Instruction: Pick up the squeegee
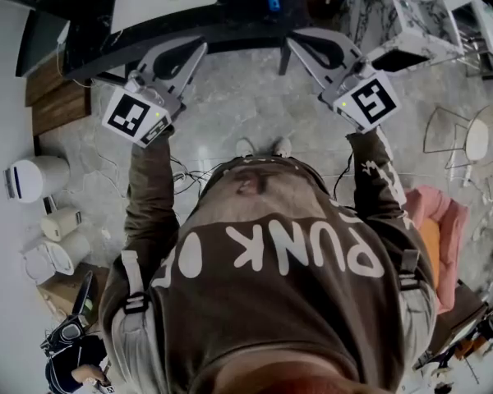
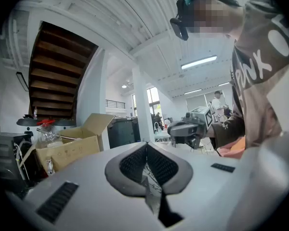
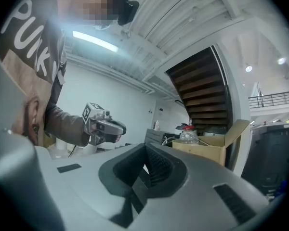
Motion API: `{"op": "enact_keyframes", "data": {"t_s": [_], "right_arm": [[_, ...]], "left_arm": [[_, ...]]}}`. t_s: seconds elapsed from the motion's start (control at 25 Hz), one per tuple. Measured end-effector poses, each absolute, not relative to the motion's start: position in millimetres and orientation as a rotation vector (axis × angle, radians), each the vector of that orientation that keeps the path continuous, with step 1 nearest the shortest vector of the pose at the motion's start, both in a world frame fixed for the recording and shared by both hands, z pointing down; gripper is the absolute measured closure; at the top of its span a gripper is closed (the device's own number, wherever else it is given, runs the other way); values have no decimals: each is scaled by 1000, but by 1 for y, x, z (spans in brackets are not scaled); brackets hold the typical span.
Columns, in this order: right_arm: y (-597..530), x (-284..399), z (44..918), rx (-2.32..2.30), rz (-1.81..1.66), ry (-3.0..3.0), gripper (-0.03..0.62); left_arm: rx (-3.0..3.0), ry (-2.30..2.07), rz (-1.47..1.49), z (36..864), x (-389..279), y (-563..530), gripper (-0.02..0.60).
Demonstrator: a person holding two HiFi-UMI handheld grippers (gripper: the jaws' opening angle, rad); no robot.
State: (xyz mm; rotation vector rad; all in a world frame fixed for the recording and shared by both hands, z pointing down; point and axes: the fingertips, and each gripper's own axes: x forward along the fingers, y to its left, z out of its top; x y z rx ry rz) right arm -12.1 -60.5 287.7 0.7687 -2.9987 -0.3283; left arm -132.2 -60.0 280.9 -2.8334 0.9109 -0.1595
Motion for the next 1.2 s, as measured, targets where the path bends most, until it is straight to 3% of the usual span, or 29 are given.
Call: {"op": "enact_keyframes", "data": {"t_s": [0.44,1.2], "right_arm": [[-69,-16,290,765,-322,-3001,579],[-61,-32,298,631,-293,-3022,308]], "left_arm": [[-2834,933,-160,283,-137,-65,578],[-2837,947,-158,287,-143,-67,578]]}}
